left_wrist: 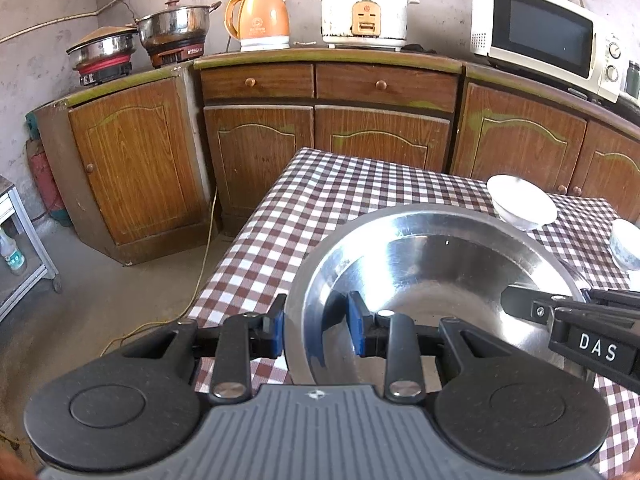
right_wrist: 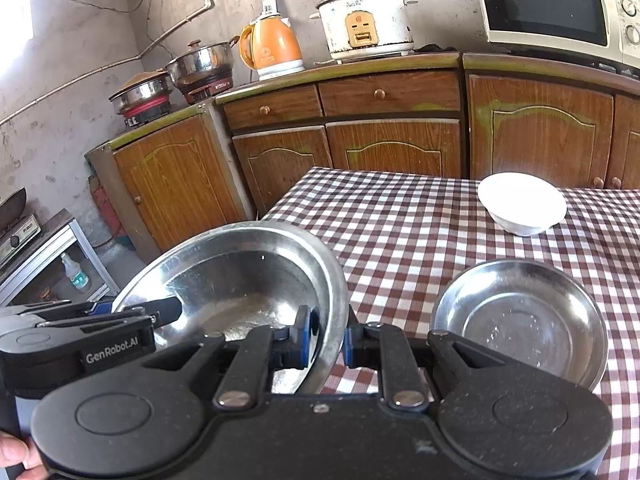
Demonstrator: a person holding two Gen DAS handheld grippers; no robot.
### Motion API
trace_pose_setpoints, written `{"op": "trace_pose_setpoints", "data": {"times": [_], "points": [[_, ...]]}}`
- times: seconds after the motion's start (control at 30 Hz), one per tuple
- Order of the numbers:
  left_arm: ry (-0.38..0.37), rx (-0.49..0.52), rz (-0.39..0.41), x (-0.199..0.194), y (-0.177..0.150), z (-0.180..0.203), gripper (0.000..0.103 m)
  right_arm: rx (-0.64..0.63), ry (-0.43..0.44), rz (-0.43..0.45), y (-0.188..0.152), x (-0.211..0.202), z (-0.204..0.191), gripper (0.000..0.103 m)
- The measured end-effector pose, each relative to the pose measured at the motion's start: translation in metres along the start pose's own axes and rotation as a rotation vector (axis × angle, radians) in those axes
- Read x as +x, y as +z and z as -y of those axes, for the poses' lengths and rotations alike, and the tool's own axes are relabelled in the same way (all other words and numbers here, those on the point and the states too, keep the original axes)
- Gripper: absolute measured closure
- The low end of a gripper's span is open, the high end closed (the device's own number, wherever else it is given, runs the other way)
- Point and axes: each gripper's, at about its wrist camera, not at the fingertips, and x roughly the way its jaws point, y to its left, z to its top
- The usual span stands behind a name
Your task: Organize plates and bowls
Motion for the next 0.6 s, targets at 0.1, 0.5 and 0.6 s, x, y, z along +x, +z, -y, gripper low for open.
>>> {"op": "trace_pose_setpoints", "data": {"times": [0.1, 0.5, 0.6], "points": [[-0.005, -0.004, -0.005, -0.001, -0.005, -0.001, 0.071, -0.002, -0.002, -0.004, -0.005, -0.002, 0.000, 0.083], [-0.011, 0.000, -0.028, -0.008, -0.023, 0.004, 0.071, -0.006, -0.012, -0.020, -0.024, -0.010, 0.002, 0.083], [-0.013, 0.005, -0.034, -0.009, -0.027, 0.006, 0.071, -0.001, -0.013, -0.024, -0.029, -0.012, 0.005, 0.083]]}}
